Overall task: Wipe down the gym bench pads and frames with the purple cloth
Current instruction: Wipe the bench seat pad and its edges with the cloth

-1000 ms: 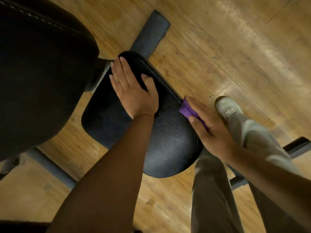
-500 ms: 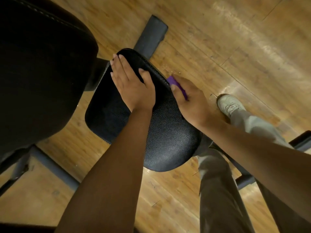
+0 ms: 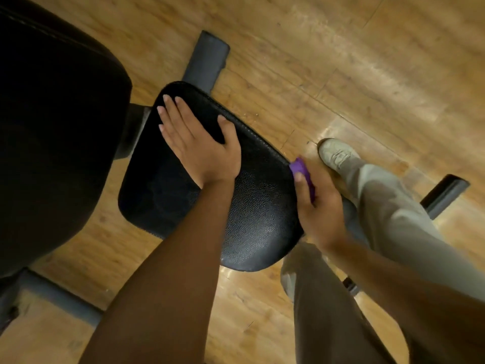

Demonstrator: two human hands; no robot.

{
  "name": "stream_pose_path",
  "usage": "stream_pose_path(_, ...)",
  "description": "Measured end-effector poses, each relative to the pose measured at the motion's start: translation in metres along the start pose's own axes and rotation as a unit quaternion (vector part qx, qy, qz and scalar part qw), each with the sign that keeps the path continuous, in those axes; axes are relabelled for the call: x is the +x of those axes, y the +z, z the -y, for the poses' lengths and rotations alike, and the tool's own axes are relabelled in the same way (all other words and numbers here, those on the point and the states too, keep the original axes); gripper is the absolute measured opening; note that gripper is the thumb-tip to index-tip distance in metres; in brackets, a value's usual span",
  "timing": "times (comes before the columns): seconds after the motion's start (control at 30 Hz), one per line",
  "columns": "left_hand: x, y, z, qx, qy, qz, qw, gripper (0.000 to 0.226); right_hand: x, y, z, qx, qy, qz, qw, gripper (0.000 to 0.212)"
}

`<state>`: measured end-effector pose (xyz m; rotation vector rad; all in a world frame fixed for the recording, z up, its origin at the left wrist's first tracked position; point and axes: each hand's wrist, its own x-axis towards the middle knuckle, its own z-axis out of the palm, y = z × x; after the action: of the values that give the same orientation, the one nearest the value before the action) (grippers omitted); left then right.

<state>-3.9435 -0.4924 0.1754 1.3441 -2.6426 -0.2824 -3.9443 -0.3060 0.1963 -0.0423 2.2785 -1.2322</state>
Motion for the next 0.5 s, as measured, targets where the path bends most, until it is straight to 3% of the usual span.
stream_pose_path(0.2, -0.003, -0.002, 0.002, -0.015, 0.006, 0.015, 1.0, 0.073, 0.027, 0.008, 0.016, -0.033, -0.015, 0.008, 0.999, 0.03)
stream_pose_path(0.37, -0.005, -0.002, 0.001, -0.026, 0.006, 0.022, 0.999, 0.079, -0.069, 0.011, -0.012, 0.024, 0.034, -0.097, 0.994, 0.049)
stream_pose_path(0.5, -0.003, 0.0, 0.004, -0.036, 0.0, 0.015, 0.999, 0.079, -0.12, 0.053, -0.012, 0.047, 0.084, -0.131, 0.987, 0.058)
